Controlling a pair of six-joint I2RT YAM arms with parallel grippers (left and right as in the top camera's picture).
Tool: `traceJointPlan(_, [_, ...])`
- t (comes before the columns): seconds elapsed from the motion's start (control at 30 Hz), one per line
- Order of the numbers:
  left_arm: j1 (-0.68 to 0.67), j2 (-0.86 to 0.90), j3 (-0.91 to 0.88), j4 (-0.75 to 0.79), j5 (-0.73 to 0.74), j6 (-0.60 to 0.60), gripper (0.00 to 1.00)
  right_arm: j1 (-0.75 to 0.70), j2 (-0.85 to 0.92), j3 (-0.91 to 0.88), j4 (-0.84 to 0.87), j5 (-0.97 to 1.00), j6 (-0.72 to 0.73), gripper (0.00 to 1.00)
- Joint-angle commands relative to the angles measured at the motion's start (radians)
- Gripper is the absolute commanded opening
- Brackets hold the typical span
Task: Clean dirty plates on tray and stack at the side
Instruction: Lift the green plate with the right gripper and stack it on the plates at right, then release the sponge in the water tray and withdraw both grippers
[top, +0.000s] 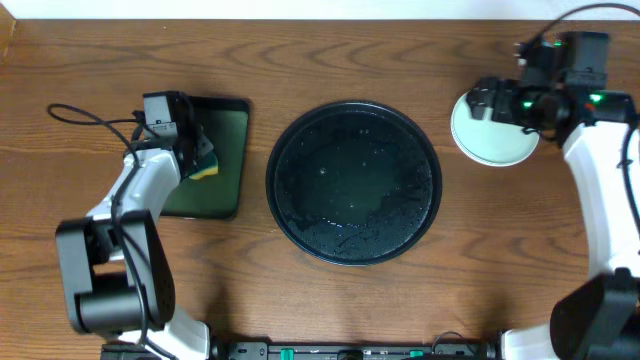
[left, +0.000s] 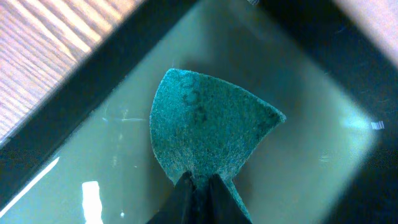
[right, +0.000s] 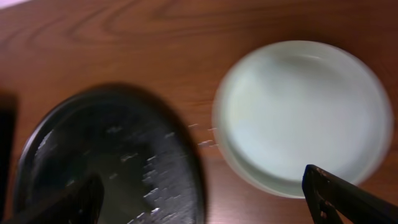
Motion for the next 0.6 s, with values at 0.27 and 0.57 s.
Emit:
traceJointPlan(0.27, [0.003, -0.121, 0.006, -0.043, -0.016, -0.011, 0.75, 0.270, -0.152, 0.005, -0.012, 0.219, 0.008, 0.99])
traceJointPlan(0.57, [0.002, -0.559, 0.006, -0.288, -0.016, -0.011, 0.76, 0.323, -0.339, 0.005, -0.211, 0.214, 0.041, 0.99])
